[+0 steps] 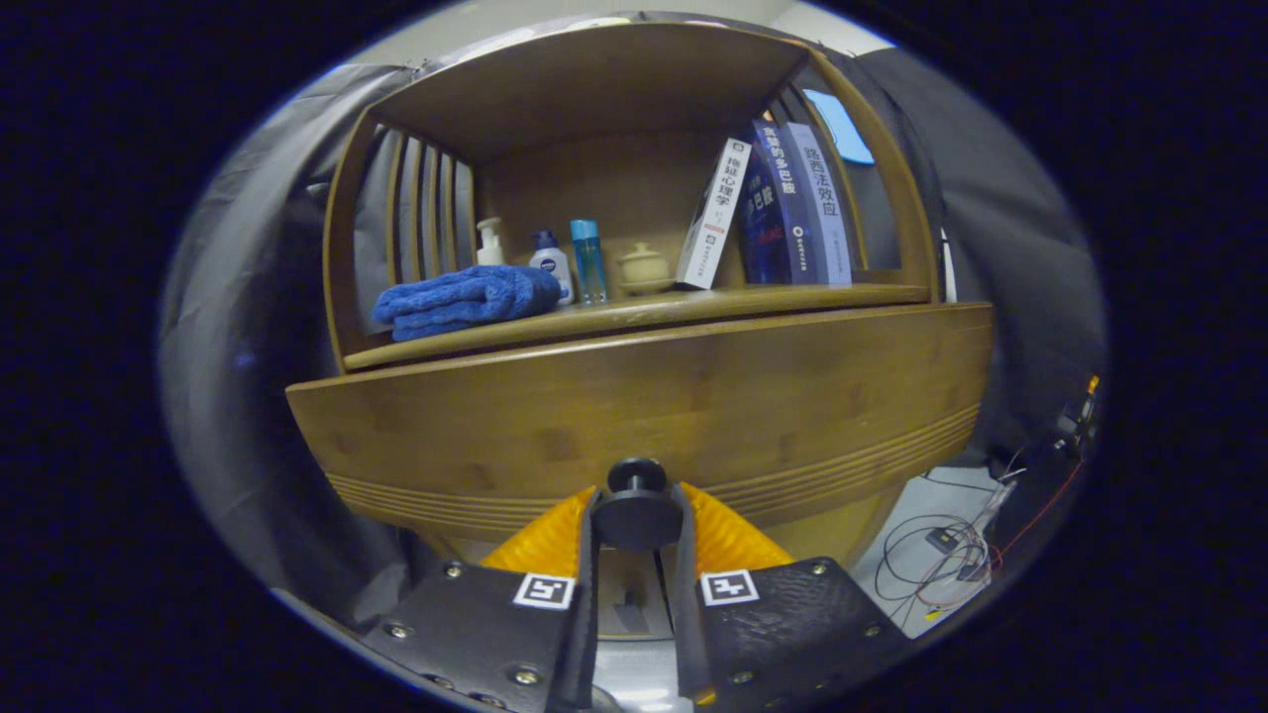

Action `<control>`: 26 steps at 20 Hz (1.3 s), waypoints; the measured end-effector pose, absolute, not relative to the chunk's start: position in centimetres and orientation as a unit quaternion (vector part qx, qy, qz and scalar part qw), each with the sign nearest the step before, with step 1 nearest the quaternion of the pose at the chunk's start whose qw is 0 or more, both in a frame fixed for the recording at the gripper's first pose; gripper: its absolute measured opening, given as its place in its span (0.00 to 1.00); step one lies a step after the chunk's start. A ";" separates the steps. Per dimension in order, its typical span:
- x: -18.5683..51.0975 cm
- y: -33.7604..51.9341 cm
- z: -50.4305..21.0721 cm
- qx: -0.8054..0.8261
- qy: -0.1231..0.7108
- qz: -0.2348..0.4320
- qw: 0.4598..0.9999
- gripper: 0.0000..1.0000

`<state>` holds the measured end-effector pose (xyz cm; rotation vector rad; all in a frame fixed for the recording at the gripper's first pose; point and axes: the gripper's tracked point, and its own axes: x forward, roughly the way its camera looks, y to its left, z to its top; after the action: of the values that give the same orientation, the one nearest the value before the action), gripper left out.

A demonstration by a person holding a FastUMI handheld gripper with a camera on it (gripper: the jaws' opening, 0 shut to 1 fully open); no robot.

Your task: Pull open the drawer, take out the items inside it, and place them on the countertop above the cabinet.

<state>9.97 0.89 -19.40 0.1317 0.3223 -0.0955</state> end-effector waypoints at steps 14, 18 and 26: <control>0.2 2.4 -19.5 0.049 0.203 -0.026 0.978 0.32; 0.0 2.5 -19.4 0.046 0.207 -0.027 0.977 0.32; -1.4 2.5 -18.7 0.043 0.222 -0.020 0.974 0.42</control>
<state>-1.39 2.49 -18.74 0.0878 0.4475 -0.0396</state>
